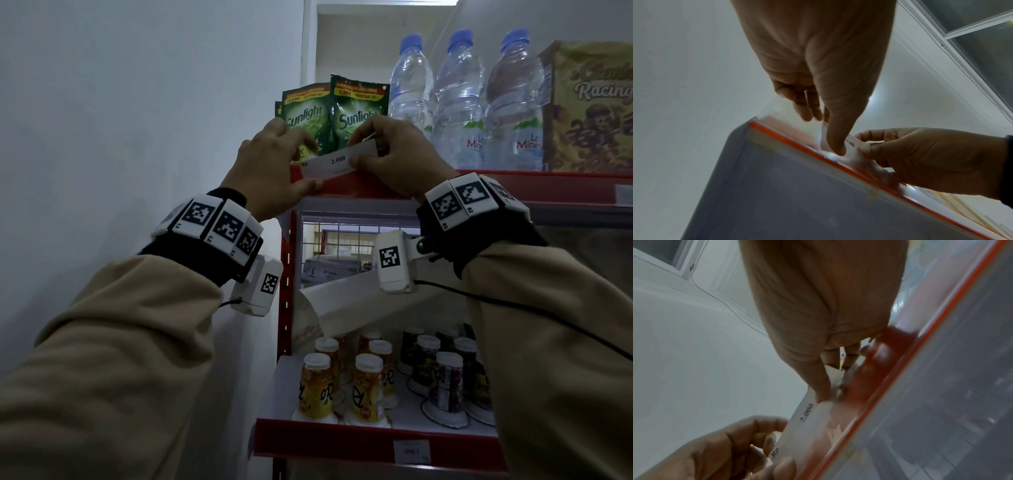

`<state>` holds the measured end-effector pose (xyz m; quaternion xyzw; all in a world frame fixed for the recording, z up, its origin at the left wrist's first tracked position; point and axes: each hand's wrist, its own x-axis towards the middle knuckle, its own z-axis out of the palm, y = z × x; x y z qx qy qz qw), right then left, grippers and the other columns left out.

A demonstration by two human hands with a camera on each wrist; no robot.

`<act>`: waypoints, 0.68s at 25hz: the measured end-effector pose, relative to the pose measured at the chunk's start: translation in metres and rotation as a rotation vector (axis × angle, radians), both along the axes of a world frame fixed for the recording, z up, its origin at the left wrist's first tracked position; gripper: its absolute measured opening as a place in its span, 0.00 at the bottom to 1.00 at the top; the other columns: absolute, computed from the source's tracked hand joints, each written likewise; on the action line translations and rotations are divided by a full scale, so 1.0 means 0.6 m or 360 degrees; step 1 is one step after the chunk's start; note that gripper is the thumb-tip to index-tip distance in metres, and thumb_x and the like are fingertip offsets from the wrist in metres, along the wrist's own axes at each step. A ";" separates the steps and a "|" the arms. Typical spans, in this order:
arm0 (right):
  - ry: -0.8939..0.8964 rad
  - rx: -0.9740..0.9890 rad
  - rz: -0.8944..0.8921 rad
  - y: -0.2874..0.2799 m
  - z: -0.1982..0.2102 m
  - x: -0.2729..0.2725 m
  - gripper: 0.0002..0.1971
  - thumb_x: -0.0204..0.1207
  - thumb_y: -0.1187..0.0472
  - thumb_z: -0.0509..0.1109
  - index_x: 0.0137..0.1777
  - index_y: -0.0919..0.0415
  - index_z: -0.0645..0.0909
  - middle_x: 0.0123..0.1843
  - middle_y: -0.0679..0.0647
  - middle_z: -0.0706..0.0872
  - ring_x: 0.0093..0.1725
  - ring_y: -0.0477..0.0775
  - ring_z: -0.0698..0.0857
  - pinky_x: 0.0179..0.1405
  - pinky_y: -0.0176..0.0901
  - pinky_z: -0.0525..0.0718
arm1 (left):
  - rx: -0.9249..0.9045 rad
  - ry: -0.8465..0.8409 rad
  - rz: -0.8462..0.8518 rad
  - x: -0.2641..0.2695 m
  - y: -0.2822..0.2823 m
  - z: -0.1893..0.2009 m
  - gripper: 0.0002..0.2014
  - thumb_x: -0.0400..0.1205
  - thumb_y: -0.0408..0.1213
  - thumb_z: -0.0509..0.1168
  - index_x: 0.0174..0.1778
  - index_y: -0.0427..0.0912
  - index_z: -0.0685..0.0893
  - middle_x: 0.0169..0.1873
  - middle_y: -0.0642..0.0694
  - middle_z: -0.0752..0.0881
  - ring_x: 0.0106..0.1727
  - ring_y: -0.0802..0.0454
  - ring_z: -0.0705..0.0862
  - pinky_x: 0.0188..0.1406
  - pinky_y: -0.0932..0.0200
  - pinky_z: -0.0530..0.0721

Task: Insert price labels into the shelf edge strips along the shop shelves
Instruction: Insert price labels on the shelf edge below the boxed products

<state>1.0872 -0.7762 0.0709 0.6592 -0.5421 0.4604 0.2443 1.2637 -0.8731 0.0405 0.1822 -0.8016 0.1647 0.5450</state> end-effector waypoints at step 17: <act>0.0567 0.0425 -0.0511 0.041 0.025 0.007 0.12 0.74 0.55 0.74 0.56 0.55 0.83 0.47 0.49 0.81 0.48 0.48 0.78 0.47 0.41 0.71 | -0.0177 -0.0218 0.0332 -0.011 -0.007 0.004 0.12 0.83 0.53 0.56 0.47 0.50 0.77 0.47 0.49 0.82 0.51 0.49 0.72 0.55 0.46 0.60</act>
